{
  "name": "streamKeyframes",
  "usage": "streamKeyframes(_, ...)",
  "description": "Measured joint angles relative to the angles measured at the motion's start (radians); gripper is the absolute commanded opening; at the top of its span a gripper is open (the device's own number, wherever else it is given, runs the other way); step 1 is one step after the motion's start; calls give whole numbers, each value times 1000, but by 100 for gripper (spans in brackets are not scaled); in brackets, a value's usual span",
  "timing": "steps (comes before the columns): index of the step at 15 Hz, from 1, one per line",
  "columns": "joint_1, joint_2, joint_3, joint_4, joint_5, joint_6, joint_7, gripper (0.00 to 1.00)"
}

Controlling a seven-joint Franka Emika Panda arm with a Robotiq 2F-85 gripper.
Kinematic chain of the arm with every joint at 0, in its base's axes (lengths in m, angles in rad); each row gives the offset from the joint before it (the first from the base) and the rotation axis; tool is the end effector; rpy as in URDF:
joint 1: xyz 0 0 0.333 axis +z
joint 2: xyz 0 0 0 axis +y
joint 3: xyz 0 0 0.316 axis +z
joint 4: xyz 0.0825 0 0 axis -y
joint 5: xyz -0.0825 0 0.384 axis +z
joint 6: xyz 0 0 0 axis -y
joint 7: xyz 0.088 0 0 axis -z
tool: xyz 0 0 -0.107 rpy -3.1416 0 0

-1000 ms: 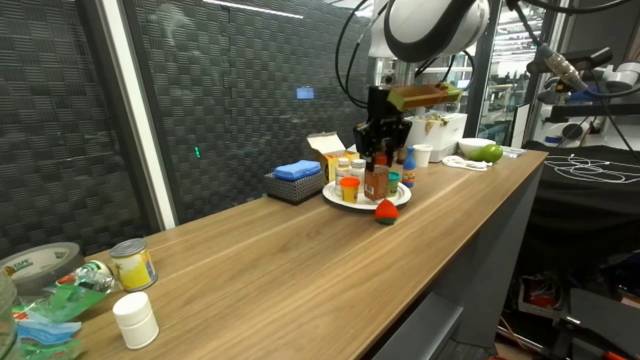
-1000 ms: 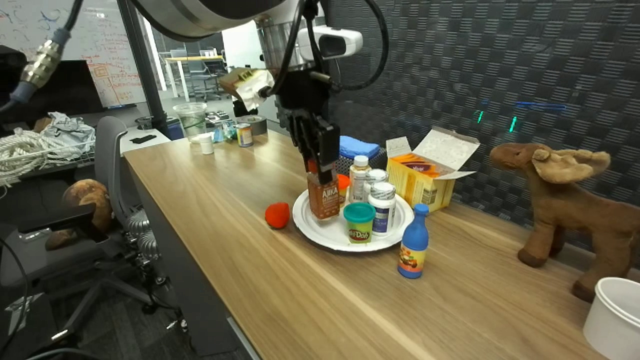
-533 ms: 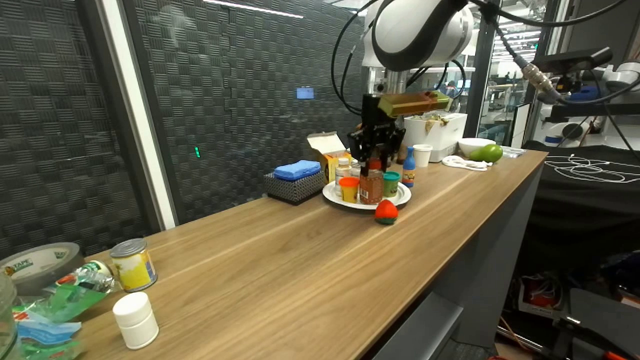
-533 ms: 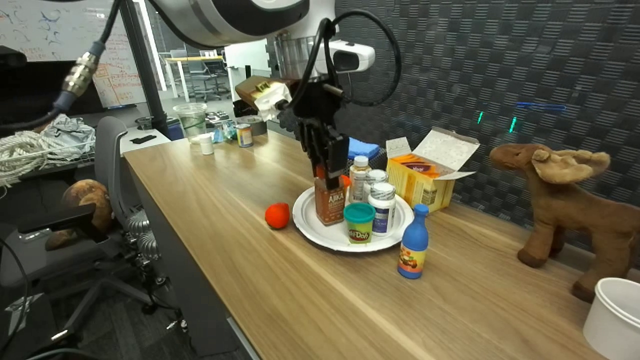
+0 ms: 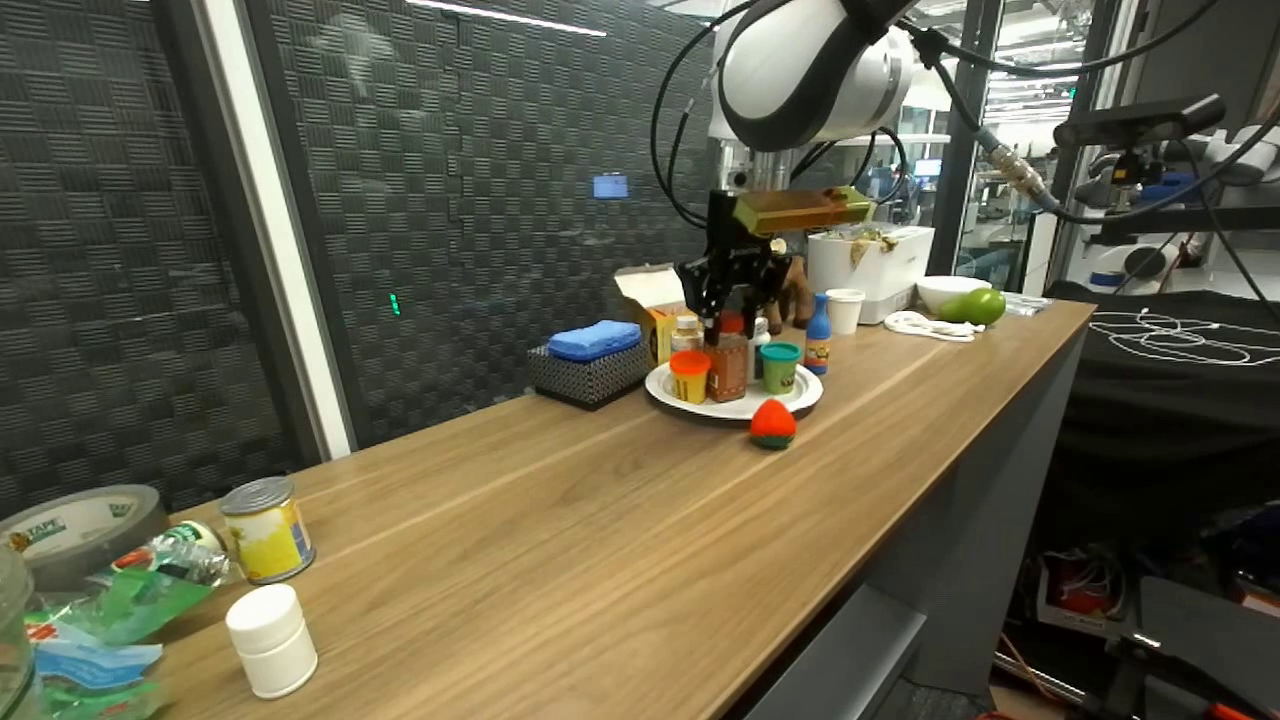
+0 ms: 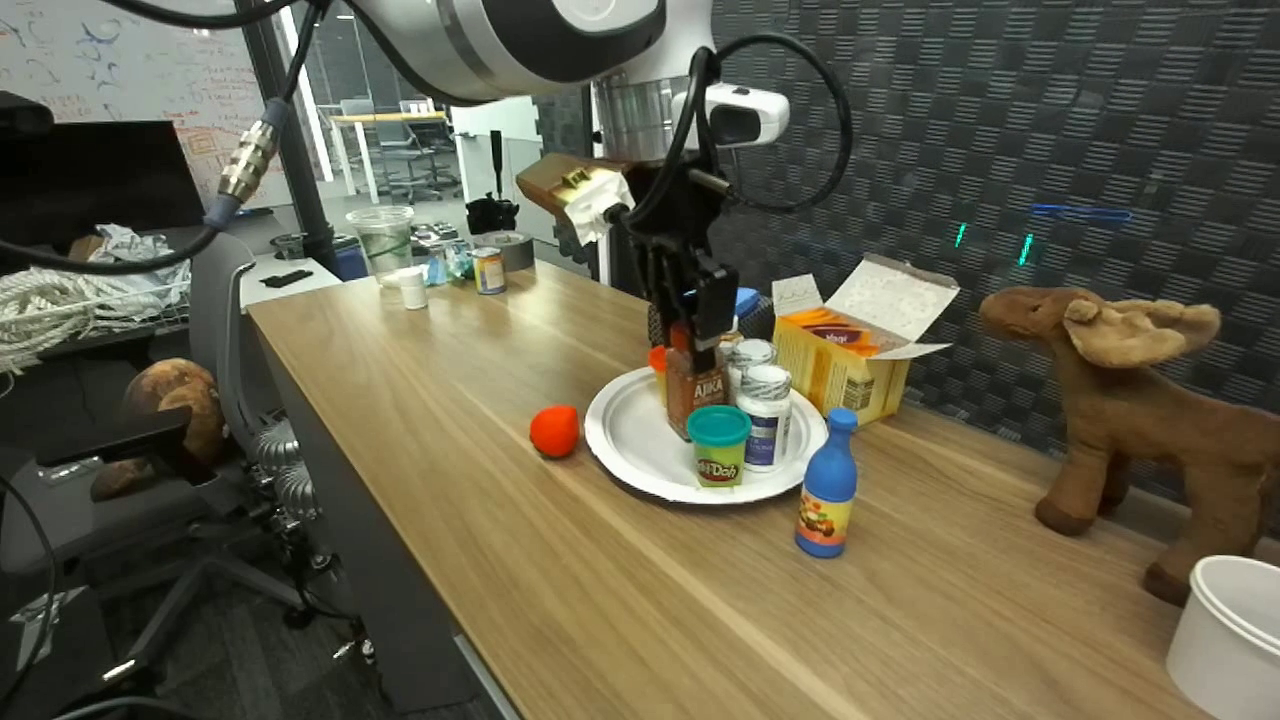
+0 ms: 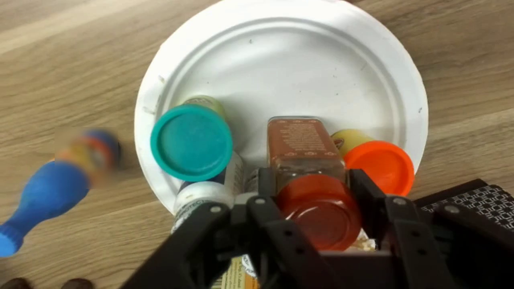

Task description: Put all the objects surrounding the plate on to the plate.

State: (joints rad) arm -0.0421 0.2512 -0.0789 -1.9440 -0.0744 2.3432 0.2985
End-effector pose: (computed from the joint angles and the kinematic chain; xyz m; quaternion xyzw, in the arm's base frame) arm 0.6166 -0.0739 0.3687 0.9797 -0.1821 0.0772 0.0315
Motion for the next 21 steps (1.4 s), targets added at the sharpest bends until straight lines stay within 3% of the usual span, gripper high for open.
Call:
streamKeyframes(7, 0, 27, -30, 34, -2, 2, 1, 24)
streamKeyframes(8, 0, 30, -33, 39, -2, 2, 1, 74)
streamKeyframes(9, -1, 32, -34, 42, -1, 1, 1, 75)
streamKeyframes(12, -1, 32, -34, 43, 2, -10, -8, 98)
streamKeyframes(17, -1, -15, -29, 33, 19, -125, -30, 100)
streamKeyframes(21, -1, -133, -28, -51, 54, -200, -5, 100)
